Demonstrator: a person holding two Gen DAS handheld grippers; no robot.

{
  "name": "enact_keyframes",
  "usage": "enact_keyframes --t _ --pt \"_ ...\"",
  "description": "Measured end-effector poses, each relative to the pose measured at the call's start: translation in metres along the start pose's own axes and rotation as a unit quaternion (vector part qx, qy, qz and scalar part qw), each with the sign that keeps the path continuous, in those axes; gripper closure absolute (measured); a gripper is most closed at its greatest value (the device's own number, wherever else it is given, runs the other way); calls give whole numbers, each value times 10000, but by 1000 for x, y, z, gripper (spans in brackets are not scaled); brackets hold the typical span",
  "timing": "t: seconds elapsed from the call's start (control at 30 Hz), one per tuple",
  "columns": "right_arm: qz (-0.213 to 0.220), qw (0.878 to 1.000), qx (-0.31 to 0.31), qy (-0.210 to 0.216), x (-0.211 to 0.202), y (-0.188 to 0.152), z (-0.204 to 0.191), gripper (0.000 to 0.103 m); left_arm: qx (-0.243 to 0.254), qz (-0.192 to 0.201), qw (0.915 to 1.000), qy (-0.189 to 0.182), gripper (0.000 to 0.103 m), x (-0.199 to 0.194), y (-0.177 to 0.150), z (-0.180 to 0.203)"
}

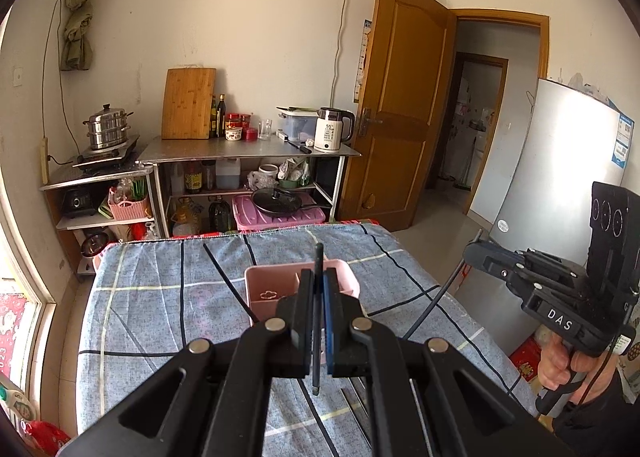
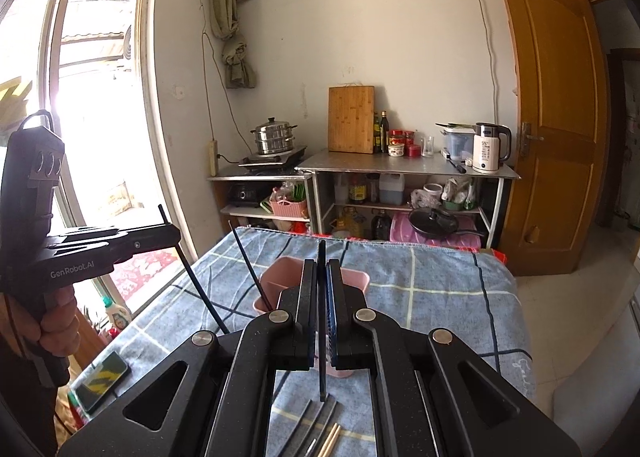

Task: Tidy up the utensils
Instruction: 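Lift both chopsticks upright and carry them above the pink basket, then open both grippers to release the chopsticks into the basket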

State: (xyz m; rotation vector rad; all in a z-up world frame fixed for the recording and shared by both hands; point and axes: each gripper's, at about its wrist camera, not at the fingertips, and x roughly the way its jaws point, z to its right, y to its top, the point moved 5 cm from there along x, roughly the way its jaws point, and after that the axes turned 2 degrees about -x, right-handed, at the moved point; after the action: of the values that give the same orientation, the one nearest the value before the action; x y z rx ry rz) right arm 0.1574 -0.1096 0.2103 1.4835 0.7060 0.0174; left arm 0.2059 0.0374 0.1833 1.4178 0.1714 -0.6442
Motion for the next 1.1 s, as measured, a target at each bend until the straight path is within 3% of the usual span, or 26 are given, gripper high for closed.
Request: enact_keyframes --t 0.2,0.53,0.8,1.1 --pt "220 9994 65 265 13 27 -12 99 -8 169 9998 42 98 0 29 -8" --pt "547 9977 170 359 43 58 -19 99 51 401 9987 317 98 19 63 -24" --pt "491 9978 316 318 74 49 -11 99 -74 380 9990 241 98 46 55 -42" --pt "139 9988 382 287 98 23 -2 99 -287 21 9994 195 98 77 26 -57"
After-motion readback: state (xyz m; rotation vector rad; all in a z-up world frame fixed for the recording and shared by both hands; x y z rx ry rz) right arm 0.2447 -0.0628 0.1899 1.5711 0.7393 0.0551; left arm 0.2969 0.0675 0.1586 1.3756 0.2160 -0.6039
